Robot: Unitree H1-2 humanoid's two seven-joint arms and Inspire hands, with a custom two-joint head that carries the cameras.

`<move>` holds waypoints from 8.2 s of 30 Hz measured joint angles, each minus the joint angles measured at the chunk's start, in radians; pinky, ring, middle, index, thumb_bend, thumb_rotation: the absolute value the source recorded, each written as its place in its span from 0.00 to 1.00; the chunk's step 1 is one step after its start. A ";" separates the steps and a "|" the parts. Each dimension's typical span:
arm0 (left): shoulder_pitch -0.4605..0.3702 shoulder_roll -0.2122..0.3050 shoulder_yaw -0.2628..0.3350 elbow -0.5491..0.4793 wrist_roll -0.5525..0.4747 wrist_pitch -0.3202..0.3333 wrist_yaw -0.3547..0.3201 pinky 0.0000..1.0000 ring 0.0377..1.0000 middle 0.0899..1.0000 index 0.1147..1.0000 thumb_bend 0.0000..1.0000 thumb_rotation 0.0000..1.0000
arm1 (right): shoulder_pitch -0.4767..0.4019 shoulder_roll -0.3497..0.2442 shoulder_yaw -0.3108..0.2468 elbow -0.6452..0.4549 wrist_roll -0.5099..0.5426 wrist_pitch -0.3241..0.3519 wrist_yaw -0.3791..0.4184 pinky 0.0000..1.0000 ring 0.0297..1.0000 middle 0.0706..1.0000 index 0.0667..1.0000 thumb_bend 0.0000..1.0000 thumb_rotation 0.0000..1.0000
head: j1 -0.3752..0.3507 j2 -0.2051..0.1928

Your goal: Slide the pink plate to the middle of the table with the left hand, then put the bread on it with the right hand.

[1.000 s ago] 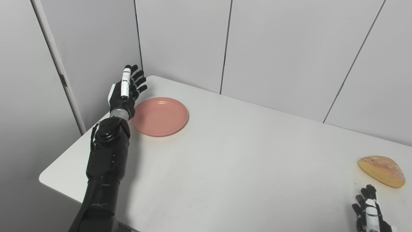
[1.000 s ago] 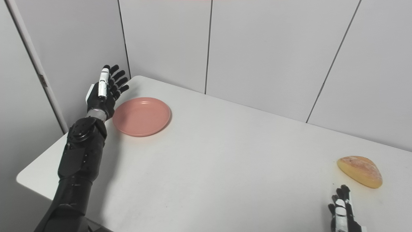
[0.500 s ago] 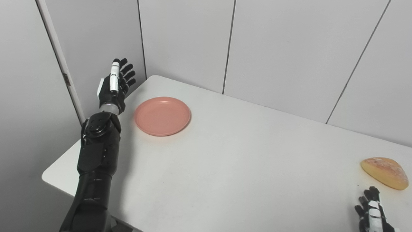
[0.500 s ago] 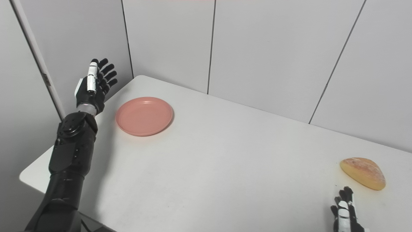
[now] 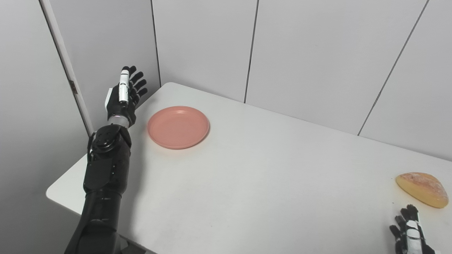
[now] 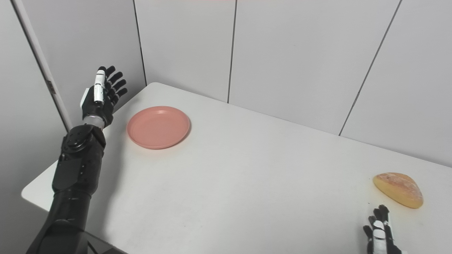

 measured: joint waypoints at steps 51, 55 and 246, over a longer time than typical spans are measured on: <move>-0.068 0.014 -0.083 0.399 -0.003 -0.141 -0.003 0.89 0.88 0.88 0.88 0.34 1.00 | 0.010 0.004 -0.003 -0.048 -0.010 0.051 -0.008 1.00 1.00 1.00 1.00 0.11 1.00 | -0.009 0.017; -0.085 0.016 -0.109 0.429 0.010 -0.151 -0.004 0.89 0.88 0.88 0.87 0.35 1.00 | 0.010 0.009 -0.002 -0.056 -0.013 0.057 -0.012 1.00 1.00 1.00 1.00 0.10 1.00 | -0.020 0.015; 0.292 -0.402 -0.560 -0.248 0.266 -0.105 -0.183 0.90 0.91 0.92 0.92 0.39 1.00 | -0.723 -0.483 0.271 0.347 -0.820 0.291 0.430 0.80 0.90 0.95 0.92 1.00 0.50 | -0.916 0.160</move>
